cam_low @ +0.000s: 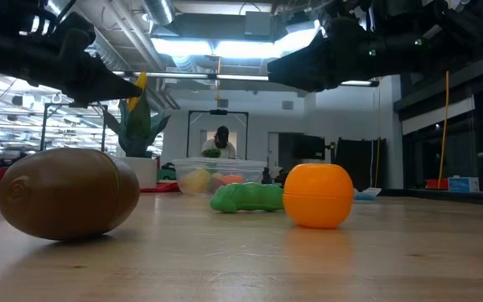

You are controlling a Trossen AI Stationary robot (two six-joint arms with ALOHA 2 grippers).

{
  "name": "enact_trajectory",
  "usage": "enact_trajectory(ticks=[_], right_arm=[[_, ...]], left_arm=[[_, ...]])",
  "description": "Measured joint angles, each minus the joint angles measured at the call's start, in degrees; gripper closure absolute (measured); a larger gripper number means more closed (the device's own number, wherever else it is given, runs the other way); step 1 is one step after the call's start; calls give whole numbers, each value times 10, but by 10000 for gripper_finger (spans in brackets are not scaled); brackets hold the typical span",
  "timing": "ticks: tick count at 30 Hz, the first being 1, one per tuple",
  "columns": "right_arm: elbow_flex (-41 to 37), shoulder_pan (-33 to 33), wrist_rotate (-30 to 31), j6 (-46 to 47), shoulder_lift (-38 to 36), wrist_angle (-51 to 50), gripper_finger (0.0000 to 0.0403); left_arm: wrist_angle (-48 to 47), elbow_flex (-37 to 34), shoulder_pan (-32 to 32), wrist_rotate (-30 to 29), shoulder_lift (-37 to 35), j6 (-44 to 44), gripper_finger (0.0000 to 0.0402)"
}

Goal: Pick and placing Produce into tupperware
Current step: Put the corn into the transparent bin

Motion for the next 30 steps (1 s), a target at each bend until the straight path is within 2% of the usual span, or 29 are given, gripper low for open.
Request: enact_trajectory(ticks=[10, 15, 23, 30], right_arm=[[0, 0, 0, 0, 0, 0, 87], [0, 0, 1, 0, 0, 1, 87], [0, -17, 1, 30, 0, 11, 87], [0, -33, 1, 61, 0, 17, 87]], left_arm=[[0, 0, 16, 0, 0, 12, 401], [5, 0, 46, 3, 14, 11, 401], [23, 27, 133, 83, 82, 10, 401], [82, 53, 212, 174, 170, 13, 401]])
